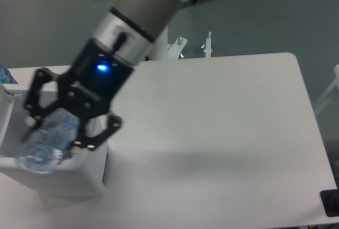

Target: Place the trash in the trash can

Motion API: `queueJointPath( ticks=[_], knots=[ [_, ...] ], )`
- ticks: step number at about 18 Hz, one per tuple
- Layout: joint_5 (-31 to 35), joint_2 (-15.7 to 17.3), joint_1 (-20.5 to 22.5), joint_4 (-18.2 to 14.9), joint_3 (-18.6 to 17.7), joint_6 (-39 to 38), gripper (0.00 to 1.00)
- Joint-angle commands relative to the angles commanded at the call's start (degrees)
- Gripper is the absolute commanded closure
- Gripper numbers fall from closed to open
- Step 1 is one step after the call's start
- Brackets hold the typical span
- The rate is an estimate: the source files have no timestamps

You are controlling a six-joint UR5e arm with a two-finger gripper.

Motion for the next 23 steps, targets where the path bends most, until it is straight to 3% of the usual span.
queueJointPath(
  ticks=[3,4,6,8,14,19,23],
  knots=[
    [-0.1,0.0,-1.4,2.9,-3.4,0.5,0.36],
    [-0.1,0.1,-1.5,3.8,-4.6,1.5,0.28],
    [-0.1,0.2,-1.6,4.2,-6.1,4.8,0.20],
    [-0.1,0.2,-1.6,4.2,-6.9,5.7,0.00],
    [0.2,0.4,-0.9,4.2,-7.0,6.1,0.00],
    [0.4,-0.1,8.7,4.1,-7.5,11.0,0.00],
    [0.7,-1.0,18.0,4.0,-10.2,25.0,0.00]
  ],
)
